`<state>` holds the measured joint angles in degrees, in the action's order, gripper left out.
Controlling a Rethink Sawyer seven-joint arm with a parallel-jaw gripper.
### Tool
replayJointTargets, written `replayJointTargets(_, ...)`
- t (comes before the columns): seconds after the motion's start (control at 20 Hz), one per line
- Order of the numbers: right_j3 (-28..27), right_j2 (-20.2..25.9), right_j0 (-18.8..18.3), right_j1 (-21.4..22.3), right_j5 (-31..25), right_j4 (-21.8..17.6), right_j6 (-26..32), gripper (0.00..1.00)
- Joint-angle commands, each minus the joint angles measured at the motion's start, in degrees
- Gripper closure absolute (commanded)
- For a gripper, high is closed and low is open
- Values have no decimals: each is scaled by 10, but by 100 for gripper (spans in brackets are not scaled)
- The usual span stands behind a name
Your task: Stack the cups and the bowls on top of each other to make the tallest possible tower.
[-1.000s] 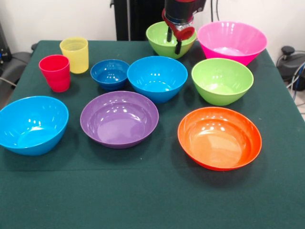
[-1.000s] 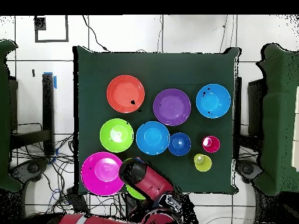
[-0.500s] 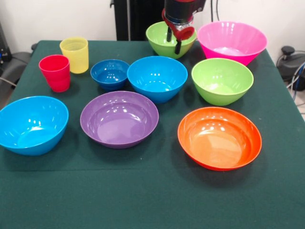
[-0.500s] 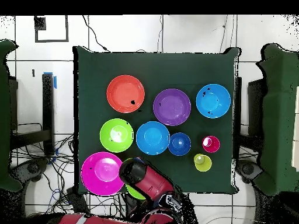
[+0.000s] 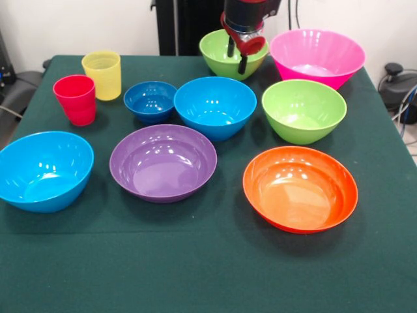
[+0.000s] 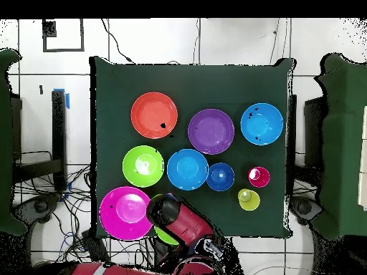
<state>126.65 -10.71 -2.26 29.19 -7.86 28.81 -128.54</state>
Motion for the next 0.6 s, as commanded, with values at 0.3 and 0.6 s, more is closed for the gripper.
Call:
replayJointTargets(0.3,-52,38,2,-25,-5,-9,-69,100)
replayJointTargets(0.6,-42,27,13,-12,-13,-4,-81,100)
